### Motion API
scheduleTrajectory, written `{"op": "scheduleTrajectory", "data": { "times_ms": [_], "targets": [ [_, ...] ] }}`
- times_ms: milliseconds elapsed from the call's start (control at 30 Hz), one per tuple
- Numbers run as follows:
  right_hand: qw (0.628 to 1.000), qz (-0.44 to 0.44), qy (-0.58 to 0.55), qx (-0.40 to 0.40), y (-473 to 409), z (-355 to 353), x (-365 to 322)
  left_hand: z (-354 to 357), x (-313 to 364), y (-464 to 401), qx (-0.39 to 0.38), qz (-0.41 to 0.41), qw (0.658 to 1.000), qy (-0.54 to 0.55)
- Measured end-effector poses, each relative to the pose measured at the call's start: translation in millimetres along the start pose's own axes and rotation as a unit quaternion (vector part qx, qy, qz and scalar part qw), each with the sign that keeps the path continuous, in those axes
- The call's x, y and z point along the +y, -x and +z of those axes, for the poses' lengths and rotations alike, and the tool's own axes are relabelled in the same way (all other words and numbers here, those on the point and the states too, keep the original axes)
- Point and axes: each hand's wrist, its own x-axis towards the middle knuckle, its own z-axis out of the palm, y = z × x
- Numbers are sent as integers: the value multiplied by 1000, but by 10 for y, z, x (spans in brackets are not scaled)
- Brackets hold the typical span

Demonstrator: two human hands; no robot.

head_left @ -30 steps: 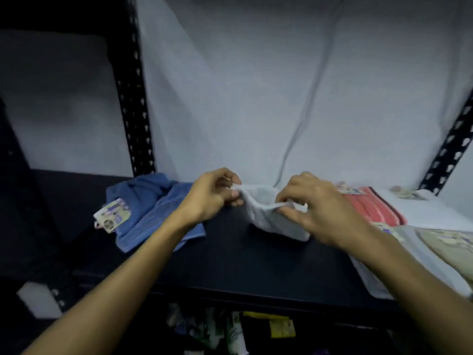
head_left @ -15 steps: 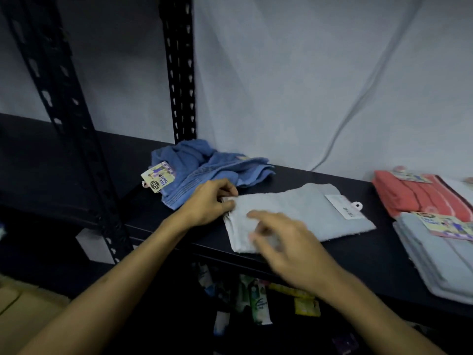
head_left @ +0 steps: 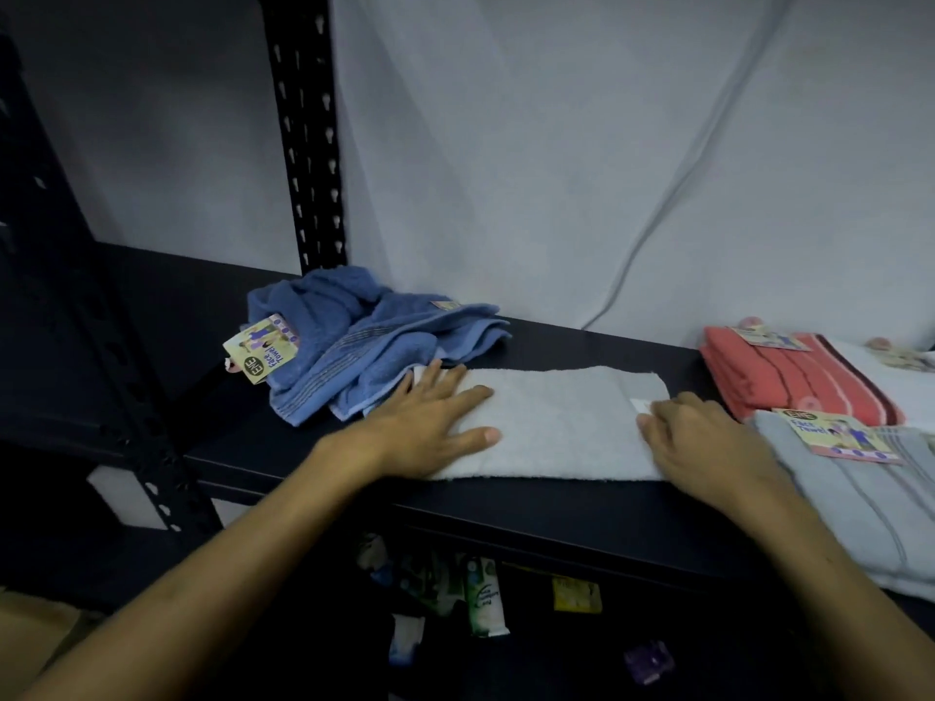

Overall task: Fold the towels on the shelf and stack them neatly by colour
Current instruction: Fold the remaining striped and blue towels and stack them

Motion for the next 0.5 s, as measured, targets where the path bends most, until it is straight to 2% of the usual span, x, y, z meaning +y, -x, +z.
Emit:
{"op": "scheduleTrajectory", "data": {
  "times_ms": [67, 100, 167, 233, 333, 500],
  "targets": [
    [1000, 0, 6, 4, -17, -74, 60, -142, -22, -45, -29, -4, 999, -21],
    [1000, -4, -6, 11, -59, -103, 92, -181, 30, -83, -16, -8, 999, -47],
    [996, -17, -78, 45, -180, -123, 148, -191, 314, -189, 68, 10, 994, -89],
    [982, -38, -180, 52, -257, -67, 149, -74, 753, -342, 136, 59, 987, -66],
    [969, -56, -239, 7, -229, 152, 63, 196, 1248, -654, 96, 64, 993, -19],
    [977, -48, -205, 24, -278, 385, 104, 425, 1179, -867, 58, 3, 998, -33]
  ]
}}
